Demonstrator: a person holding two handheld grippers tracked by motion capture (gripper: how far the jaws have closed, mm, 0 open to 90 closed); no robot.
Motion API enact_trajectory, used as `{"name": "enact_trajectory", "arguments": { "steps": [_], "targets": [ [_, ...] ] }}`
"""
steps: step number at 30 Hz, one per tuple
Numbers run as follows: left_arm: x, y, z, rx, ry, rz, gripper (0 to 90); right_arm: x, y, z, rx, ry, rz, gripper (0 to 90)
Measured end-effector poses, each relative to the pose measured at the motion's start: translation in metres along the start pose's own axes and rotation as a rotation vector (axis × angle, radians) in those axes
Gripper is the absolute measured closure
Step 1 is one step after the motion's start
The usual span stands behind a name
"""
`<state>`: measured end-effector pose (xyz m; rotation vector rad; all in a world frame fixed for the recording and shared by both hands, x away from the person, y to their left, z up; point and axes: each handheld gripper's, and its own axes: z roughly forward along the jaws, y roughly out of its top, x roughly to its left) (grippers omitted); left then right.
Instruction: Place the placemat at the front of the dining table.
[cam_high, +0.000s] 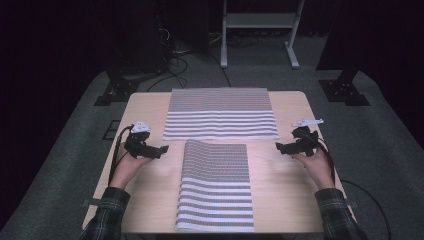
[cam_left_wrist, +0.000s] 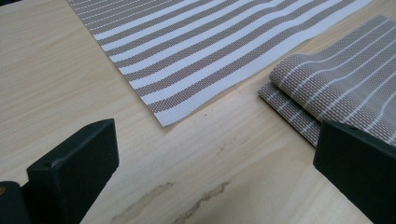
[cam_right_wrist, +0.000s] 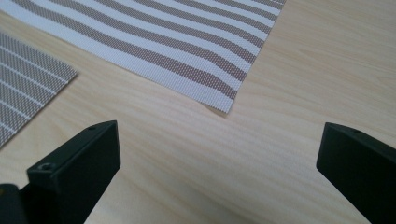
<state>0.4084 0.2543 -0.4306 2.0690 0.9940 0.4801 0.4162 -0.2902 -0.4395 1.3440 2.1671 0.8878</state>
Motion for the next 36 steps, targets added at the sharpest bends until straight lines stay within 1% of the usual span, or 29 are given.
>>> {"name": "enact_trajectory", "arguments": {
  "steps": [2, 3, 4, 5, 8, 9, 10, 12, 13, 16, 20, 21, 22, 23, 24, 26, 27, 29, 30, 31, 36],
  "targets": [
    [-0.001, -0.001, -0.003, -0.004, 0.001, 0.002, 0.0, 0.003, -0.005, -0.007, -0.001, 0.004, -0.014, 0.0],
    [-0.003, -0.004, -0.01, -0.014, 0.002, 0.006, 0.0, 0.004, -0.007, -0.009, 0.0, 0.005, -0.02, 0.0],
    [-0.003, -0.004, -0.01, -0.014, 0.002, 0.006, 0.0, 0.004, -0.007, -0.009, 0.0, 0.005, -0.02, 0.0],
    [-0.006, -0.007, -0.016, -0.029, -0.001, 0.001, 0.0, 0.006, -0.01, -0.015, -0.013, -0.003, -0.033, 0.0],
    [-0.011, -0.012, -0.024, -0.03, -0.002, 0.009, 0.0, 0.007, -0.016, -0.022, -0.021, -0.001, -0.029, 0.0],
    [-0.011, -0.012, -0.024, -0.03, -0.002, 0.009, 0.0, 0.007, -0.016, -0.022, -0.021, -0.001, -0.029, 0.0],
    [-0.014, -0.015, -0.029, -0.033, -0.005, 0.009, 0.0, 0.007, -0.02, -0.027, -0.022, 0.0, -0.031, 0.0],
    [-0.015, -0.017, -0.031, -0.033, -0.004, 0.009, 0.0, 0.008, -0.023, -0.029, -0.027, -0.002, -0.032, 0.0],
    [-0.018, -0.02, -0.036, -0.031, -0.006, 0.011, 0.0, 0.008, -0.028, -0.034, -0.03, 0.002, -0.033, 0.0],
    [-0.022, -0.026, -0.042, -0.035, -0.007, 0.014, 0.0, 0.009, -0.035, -0.042, -0.047, 0.005, -0.028, 0.0],
    [-0.028, -0.033, -0.048, -0.029, -0.007, 0.029, 0.0, 0.012, -0.044, -0.052, -0.066, 0.011, -0.032, 0.0],
    [-0.028, -0.033, -0.048, -0.029, -0.007, 0.029, 0.0, 0.012, -0.044, -0.052, -0.066, 0.011, -0.032, 0.0],
    [-0.031, -0.036, -0.052, -0.032, -0.007, 0.032, 0.0, 0.014, -0.048, -0.057, -0.075, 0.013, -0.038, 0.0],
    [-0.031, -0.036, -0.052, -0.032, -0.007, 0.032, 0.0, 0.014, -0.048, -0.057, -0.075, 0.013, -0.038, 0.0],
    [-0.035, -0.039, -0.054, -0.037, -0.009, 0.033, 0.0, 0.015, -0.052, -0.062, -0.082, 0.019, -0.039, 0.0],
    [-0.037, -0.041, -0.056, -0.036, -0.01, 0.032, 0.0, 0.015, -0.054, -0.064, -0.086, 0.018, -0.044, 0.0],
    [-0.04, -0.045, -0.058, -0.032, -0.011, 0.035, 0.0, 0.017, -0.06, -0.068, -0.093, 0.025, -0.041, 0.0],
    [-0.042, -0.047, -0.059, -0.031, -0.011, 0.039, 0.0, 0.017, -0.062, -0.07, -0.097, 0.028, -0.041, 0.0],
    [-0.045, -0.051, -0.06, -0.024, -0.009, 0.043, 0.0, 0.018, -0.065, -0.072, -0.101, 0.032, -0.043, 0.0],
    [-0.046, -0.053, -0.061, -0.019, -0.008, 0.047, 0.0, 0.019, -0.07, -0.075, -0.11, 0.044, -0.04, 0.0],
    [-0.051, -0.063, -0.065, -0.012, -0.005, 0.048, 0.0, 0.022, -0.081, -0.082, -0.117, 0.049, -0.042, 0.0]
  ]
}}
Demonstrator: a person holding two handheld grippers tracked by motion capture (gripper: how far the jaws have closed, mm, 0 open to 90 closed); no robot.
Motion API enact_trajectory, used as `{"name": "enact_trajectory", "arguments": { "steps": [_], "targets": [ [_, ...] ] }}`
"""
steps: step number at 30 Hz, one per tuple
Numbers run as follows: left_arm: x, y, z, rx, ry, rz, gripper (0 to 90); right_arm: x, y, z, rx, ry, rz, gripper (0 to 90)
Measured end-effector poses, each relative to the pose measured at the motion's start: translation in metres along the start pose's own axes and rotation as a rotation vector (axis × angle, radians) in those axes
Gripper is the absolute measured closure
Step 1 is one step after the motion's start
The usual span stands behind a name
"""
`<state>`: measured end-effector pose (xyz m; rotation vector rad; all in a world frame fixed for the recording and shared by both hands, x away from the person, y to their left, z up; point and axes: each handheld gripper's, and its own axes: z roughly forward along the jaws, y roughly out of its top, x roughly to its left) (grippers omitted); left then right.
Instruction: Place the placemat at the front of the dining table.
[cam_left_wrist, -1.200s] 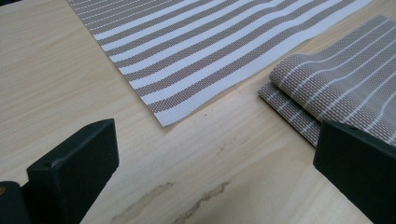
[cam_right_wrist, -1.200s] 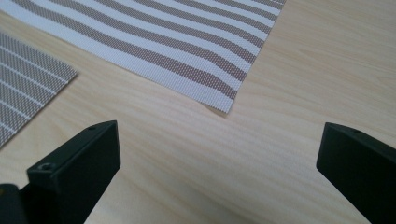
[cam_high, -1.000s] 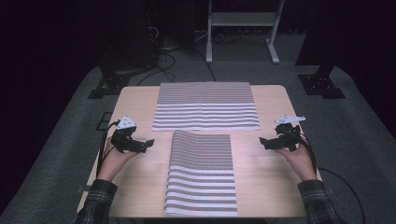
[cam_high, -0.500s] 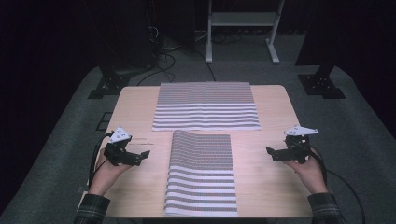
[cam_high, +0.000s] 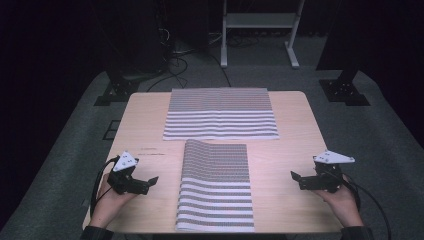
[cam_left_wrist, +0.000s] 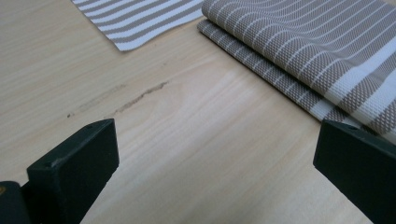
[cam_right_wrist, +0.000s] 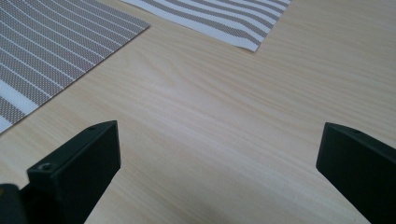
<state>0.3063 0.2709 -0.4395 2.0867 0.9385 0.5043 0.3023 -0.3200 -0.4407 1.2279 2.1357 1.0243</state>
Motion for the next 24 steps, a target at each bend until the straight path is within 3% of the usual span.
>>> {"name": "enact_trajectory", "arguments": {
  "steps": [11, 24],
  "targets": [
    [-0.008, -0.027, -0.004, 0.06, 0.012, 0.016, 0.0, 0.006, -0.029, -0.007, 0.029, 0.011, -0.007, 0.0],
    [-0.012, -0.047, 0.0, 0.136, -0.011, 0.03, 0.0, 0.008, -0.053, -0.001, 0.112, 0.025, -0.02, 0.0]
  ]
}}
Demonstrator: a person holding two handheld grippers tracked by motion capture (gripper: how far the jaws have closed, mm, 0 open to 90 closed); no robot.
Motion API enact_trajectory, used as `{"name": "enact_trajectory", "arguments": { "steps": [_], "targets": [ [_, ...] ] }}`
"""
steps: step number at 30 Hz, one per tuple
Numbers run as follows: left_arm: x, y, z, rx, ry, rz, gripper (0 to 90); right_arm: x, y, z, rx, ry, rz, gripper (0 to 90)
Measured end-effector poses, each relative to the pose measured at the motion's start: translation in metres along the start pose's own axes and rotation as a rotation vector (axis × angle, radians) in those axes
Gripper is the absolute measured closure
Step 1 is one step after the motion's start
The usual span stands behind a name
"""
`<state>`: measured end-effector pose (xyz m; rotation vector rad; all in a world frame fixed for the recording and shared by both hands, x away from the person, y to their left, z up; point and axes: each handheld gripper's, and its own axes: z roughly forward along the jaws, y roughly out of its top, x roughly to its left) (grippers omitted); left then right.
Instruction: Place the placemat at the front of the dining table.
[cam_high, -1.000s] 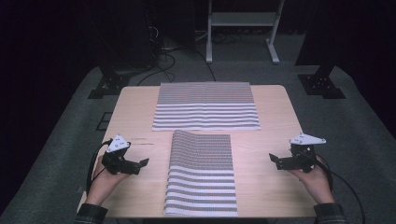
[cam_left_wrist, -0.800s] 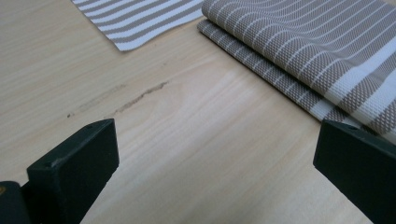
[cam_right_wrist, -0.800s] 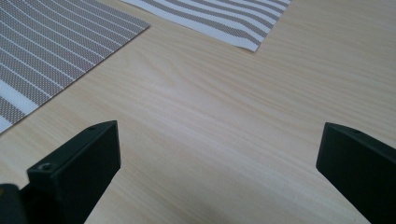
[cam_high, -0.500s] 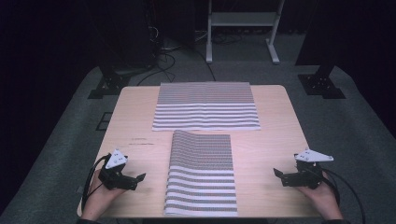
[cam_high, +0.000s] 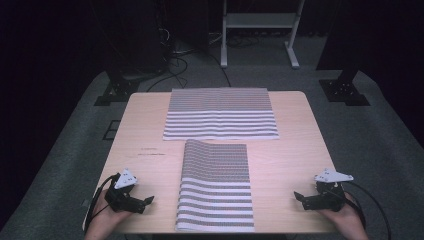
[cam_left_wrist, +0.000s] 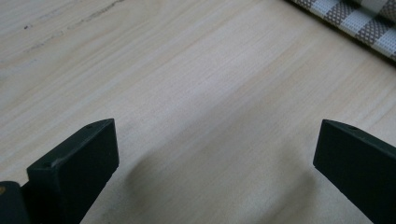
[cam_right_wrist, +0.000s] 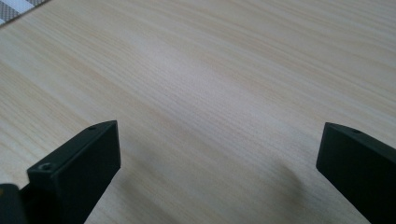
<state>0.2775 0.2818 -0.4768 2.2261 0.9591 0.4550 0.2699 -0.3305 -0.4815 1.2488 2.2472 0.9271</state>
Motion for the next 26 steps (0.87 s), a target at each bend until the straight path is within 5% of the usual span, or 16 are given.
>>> {"name": "enact_trajectory", "arguments": {
  "steps": [26],
  "targets": [
    [-0.0011, -0.0044, 0.0057, -0.031, -0.032, -0.023, 0.0, -0.0014, -0.0048, 0.0062, 0.01, 0.038, 0.016, 0.0]
  ]
}}
